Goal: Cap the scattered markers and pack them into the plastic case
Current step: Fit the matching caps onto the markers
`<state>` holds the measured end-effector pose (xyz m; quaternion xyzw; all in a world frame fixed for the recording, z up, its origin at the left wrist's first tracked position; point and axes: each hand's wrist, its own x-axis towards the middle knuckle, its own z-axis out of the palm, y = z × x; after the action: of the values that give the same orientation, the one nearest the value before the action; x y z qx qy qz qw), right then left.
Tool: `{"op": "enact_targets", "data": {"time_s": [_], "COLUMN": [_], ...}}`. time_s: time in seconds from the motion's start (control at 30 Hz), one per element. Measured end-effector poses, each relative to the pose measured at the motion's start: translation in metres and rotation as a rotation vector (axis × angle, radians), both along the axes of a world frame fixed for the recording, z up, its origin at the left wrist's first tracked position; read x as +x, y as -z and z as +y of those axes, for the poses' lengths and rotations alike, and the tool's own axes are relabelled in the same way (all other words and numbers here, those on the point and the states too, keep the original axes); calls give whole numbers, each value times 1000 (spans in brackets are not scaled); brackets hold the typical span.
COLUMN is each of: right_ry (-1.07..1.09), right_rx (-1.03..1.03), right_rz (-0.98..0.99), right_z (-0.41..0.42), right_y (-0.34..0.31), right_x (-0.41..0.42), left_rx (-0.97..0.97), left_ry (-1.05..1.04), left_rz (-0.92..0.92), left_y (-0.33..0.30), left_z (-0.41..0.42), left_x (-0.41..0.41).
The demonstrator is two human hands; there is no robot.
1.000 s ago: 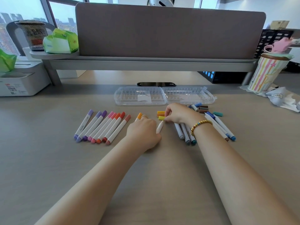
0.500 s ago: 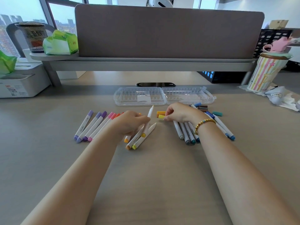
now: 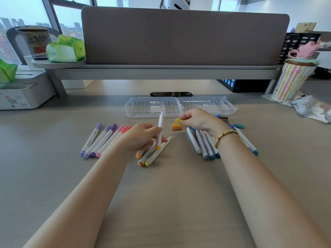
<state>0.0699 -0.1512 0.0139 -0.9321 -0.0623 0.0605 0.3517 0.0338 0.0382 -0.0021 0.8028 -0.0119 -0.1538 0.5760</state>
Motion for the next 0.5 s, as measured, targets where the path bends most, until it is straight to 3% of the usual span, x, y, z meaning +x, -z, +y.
{"op": "enact_targets", "data": {"time_s": [0.07, 0.13, 0.23, 0.33, 0.5], "right_ry": [-59, -70, 47, 85, -18], "right_rx": [-182, -214, -224, -367, -500], "right_rz": [57, 54, -106, -282, -323], "right_z": [2, 3, 3, 4, 12], "right_y": [0, 2, 13, 29, 36], "right_x": [0, 1, 8, 17, 22], "left_rx": [-2, 10, 35, 17, 8], "left_ry": [-15, -35, -51, -73, -67], "left_rz": [-17, -38, -63, -54, -59], "left_y": [2, 4, 6, 5, 3], "left_z": [1, 2, 2, 0, -2], "left_x": [1, 2, 4, 2, -1]}}
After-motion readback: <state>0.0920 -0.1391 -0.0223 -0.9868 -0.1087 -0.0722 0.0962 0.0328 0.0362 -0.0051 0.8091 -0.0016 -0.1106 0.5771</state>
